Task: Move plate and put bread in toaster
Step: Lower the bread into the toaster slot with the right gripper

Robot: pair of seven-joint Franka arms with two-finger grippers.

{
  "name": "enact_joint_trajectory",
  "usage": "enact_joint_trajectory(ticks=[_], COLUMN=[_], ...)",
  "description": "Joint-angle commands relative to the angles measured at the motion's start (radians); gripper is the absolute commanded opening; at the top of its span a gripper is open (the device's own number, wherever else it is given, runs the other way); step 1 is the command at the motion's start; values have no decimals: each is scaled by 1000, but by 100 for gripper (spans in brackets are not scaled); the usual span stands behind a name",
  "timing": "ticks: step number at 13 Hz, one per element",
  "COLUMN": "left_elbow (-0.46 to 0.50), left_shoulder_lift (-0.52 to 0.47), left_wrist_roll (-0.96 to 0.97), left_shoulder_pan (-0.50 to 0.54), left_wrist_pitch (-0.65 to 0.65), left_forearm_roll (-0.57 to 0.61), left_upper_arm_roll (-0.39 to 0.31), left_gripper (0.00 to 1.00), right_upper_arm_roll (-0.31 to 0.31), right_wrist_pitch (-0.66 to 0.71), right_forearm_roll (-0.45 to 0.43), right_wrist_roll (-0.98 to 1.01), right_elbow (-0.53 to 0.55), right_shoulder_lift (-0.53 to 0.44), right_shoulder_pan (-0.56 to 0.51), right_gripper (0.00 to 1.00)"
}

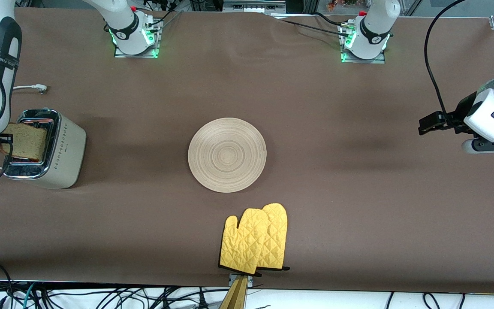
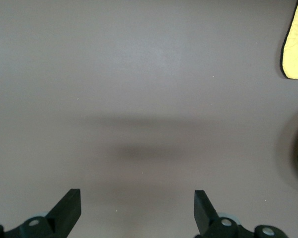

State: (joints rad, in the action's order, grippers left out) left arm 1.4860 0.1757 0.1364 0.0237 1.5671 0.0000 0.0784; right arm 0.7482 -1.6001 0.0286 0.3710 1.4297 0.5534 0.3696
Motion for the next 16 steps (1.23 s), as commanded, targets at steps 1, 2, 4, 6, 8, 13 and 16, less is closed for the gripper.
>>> enact_joint_trajectory(ticks=[1, 2, 4, 6, 8, 13, 16], left_elbow=[-7, -7, -7, -7, -7, -3, -6], left_shoulder_lift=[-1, -1, -1, 1, 1, 1, -4], left_wrist_roll=[-14, -14, -14, -14, -14, -14, -14], left_shoulder_pan=[-1, -1, -1, -1, -1, 5, 5], left_wrist_pitch=[-2, -2, -2, -4, -4, -6, -6], left_forearm_roll=[8, 9, 8, 9, 8, 6, 6], left_upper_arm_roll=[-2, -2, -2, -2, -2, -3, -3], left_gripper=[100, 100, 100, 100, 100, 100, 100], right_upper_arm_roll=[-1, -12, -21, -21, -21, -15, -9], right_wrist_pitch=[-4, -9, -11, -17, -18, -1, 90], right_forearm_roll=[31, 34, 74, 111, 117, 117, 116], right_wrist_roll=[-14, -27, -50, -50, -50, -29, -29], right_elbow=[-5, -5, -5, -5, -6, -18, -22], right_shoulder_lift=[16, 20, 39, 60, 65, 36, -50], right_shoulder_pan=[6, 6, 6, 6, 6, -3, -1], right_gripper=[0, 0, 0, 0, 1, 100, 100])
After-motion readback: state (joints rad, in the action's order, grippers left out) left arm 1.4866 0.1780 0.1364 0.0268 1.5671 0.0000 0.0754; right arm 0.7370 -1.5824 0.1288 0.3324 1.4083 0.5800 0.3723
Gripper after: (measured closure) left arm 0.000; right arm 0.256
